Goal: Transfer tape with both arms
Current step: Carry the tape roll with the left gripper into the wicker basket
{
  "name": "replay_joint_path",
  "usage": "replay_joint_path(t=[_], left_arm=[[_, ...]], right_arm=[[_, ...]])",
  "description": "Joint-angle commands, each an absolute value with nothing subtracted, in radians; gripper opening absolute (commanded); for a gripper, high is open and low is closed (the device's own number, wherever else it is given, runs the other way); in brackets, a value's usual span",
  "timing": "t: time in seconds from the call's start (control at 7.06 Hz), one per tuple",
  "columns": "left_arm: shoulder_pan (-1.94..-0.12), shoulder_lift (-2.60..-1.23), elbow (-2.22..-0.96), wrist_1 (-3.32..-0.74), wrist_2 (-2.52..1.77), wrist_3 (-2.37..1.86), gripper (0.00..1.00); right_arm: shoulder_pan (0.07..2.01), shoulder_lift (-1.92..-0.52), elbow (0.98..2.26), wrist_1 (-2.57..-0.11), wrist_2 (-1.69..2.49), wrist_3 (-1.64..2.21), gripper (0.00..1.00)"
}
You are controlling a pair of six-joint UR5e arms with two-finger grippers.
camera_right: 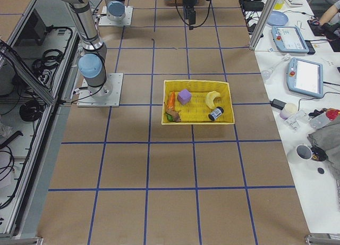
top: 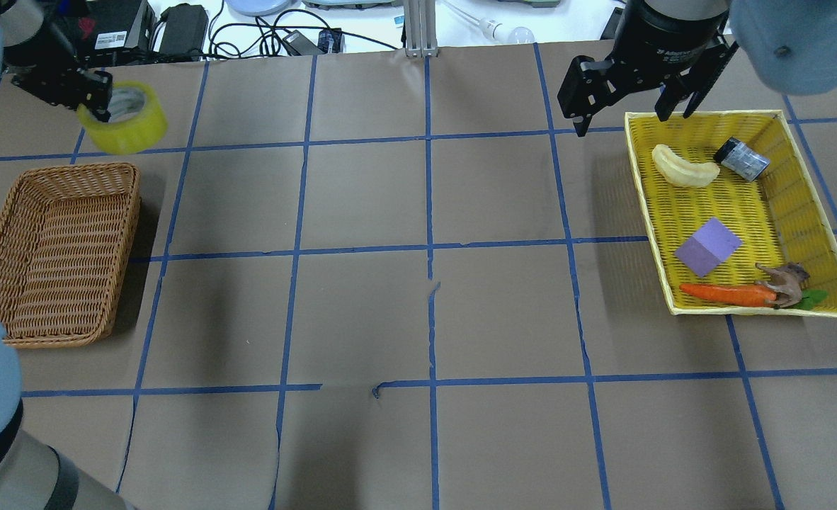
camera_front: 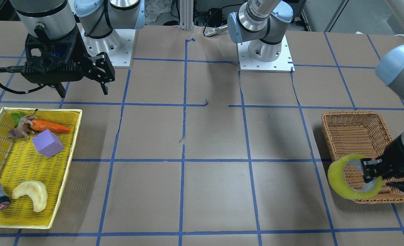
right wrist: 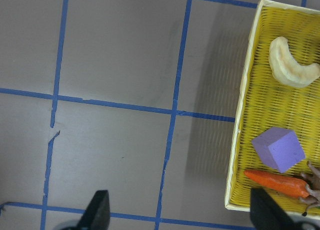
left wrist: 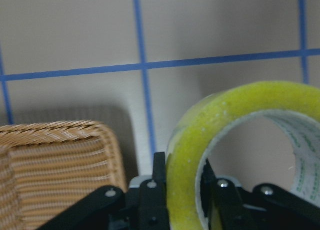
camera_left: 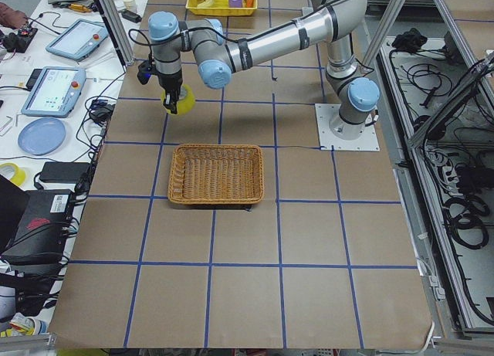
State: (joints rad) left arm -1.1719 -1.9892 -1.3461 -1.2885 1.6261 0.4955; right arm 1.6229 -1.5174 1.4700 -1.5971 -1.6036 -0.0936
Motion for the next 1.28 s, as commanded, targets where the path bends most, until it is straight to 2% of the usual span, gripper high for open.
replay_joint_path(t=[0.0, 0.14, 0.28, 0.57, 1.13], left_arm=[[-0.97, -1.976, -1.454, -1.258, 1.623, 0.699, 0.0], [-0.886, -1.979, -1.527, -1.229, 1.618, 0.75, 0.0], [-0.829, -2.002, -1.614, -1.084, 1.617, 0.784, 0.0], [-0.801, -2.028, -1.764, -0.868, 1.614, 0.809, 0.0], [-0.818, -2.011, -1.766, -0.87, 1.532, 0.704, 0.0]], right_arm=[[1.623, -1.517, 1.47, -1.597, -1.605, -0.094, 1.0], [1.623, -1.517, 1.471, -1.597, -1.605, -0.094, 1.0], [1.623, -1.517, 1.471, -1.597, -1.603, -0.094, 1.0], [1.623, -1.517, 1.47, -1.6, -1.603, -0.094, 1.0], [1.623, -1.517, 1.471, -1.597, -1.605, -0.094, 1.0]])
